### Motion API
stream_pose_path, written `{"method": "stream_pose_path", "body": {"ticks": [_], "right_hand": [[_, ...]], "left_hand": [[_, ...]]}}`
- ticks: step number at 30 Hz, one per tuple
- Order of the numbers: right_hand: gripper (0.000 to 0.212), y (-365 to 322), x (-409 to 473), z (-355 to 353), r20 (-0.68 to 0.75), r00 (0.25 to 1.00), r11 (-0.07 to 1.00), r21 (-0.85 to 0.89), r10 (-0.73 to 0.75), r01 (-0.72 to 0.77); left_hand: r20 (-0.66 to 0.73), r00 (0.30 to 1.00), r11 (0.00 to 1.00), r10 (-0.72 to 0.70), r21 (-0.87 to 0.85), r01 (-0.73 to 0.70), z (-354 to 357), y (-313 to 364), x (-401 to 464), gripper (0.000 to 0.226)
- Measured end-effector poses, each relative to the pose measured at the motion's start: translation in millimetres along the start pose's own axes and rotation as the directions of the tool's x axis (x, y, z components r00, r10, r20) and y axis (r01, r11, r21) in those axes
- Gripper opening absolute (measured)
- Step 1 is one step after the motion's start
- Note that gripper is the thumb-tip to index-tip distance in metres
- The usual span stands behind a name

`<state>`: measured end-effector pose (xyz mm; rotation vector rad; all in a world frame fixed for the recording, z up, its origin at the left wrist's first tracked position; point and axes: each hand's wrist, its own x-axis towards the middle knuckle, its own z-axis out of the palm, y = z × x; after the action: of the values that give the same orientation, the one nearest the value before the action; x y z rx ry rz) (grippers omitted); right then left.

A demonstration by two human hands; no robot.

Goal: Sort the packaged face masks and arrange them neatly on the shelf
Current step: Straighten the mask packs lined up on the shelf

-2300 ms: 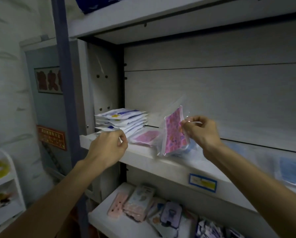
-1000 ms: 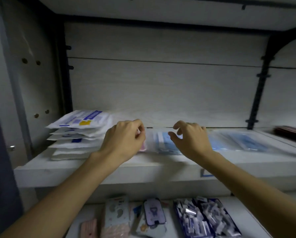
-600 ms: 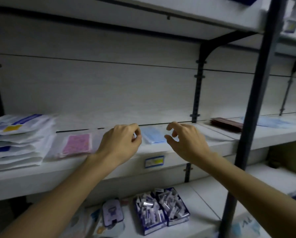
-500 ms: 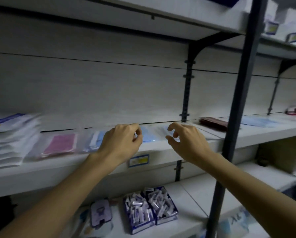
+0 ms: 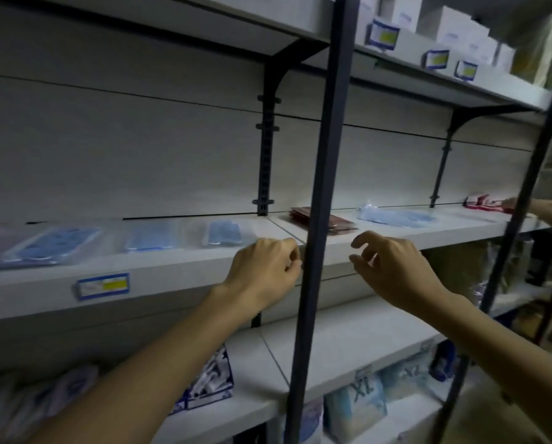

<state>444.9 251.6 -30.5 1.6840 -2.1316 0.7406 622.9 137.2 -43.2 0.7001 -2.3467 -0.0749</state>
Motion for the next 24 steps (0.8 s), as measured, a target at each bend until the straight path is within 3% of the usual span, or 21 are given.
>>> {"method": "stream_pose_path", "body": {"ticks": [14, 24], "right_hand": [[0.023, 171, 28, 9, -0.039, 0.993, 0.994, -0.002, 0.111, -0.111], [0.023, 288, 100, 18, -0.024, 0.983, 0.983, -0.026, 0.182, -0.182]], "left_hand": [[0.063, 0.989, 0.991, 0.132, 0.013, -0.133, 126, 75, 116, 0.016], [0.096, 0.988, 0.993, 0.117, -0.002, -0.118, 211, 100, 231, 0.017]]}}
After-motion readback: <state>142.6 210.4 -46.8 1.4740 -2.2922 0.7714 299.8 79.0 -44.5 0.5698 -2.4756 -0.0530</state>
